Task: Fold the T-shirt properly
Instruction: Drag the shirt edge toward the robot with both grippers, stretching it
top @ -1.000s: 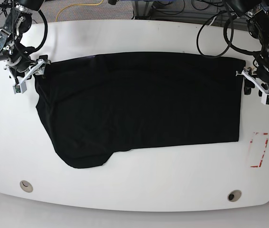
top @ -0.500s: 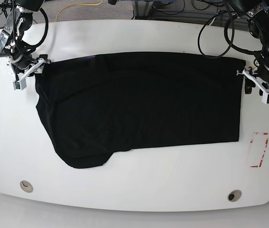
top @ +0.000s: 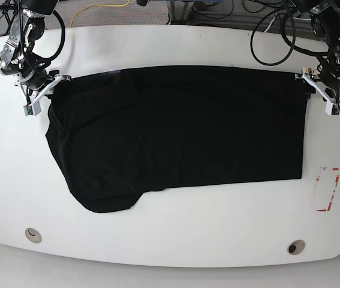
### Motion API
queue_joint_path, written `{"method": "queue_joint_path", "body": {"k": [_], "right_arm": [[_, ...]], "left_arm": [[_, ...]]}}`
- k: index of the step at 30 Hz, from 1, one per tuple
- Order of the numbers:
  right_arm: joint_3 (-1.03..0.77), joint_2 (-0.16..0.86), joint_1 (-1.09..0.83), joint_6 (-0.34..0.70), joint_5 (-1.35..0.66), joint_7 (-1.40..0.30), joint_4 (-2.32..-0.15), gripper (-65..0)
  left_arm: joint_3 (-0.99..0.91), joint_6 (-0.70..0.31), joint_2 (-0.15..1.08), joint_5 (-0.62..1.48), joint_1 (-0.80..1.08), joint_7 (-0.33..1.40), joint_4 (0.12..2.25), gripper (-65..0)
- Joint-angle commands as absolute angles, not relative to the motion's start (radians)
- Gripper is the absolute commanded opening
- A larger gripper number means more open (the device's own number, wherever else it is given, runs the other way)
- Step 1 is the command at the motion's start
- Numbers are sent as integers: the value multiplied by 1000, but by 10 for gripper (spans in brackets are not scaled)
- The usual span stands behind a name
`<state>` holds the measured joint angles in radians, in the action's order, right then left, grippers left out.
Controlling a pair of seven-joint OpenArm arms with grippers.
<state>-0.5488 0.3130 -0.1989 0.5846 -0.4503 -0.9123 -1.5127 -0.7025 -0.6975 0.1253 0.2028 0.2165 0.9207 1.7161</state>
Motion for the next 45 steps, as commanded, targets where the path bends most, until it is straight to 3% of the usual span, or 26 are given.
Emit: {"method": "queue_joint_path", "body": {"k": [1, 26, 36, 39, 45], "right_arm": [[-553, 328, -199, 590, -450, -915, -1526, -556], [-555, 326, -200, 590, -456, -915, -1531, -556], [-555, 329, -200, 590, -456, -915, -1532, -558], [-556, 329, -203, 590, -455, -917, -1534, -569], [-559, 331, -252, 588, -452, -918, -1598, -650]], "left_arm": [[-708, -698, 142, 216, 214, 898, 1725, -282], [-668, -698, 142, 213, 231, 897, 1592, -292], [-647, -698, 139, 209, 231, 897, 1590, -611], [-647, -698, 137, 209, 231, 897, 1596, -629], [-654, -698, 143, 211, 236, 897, 1604, -633]]}}
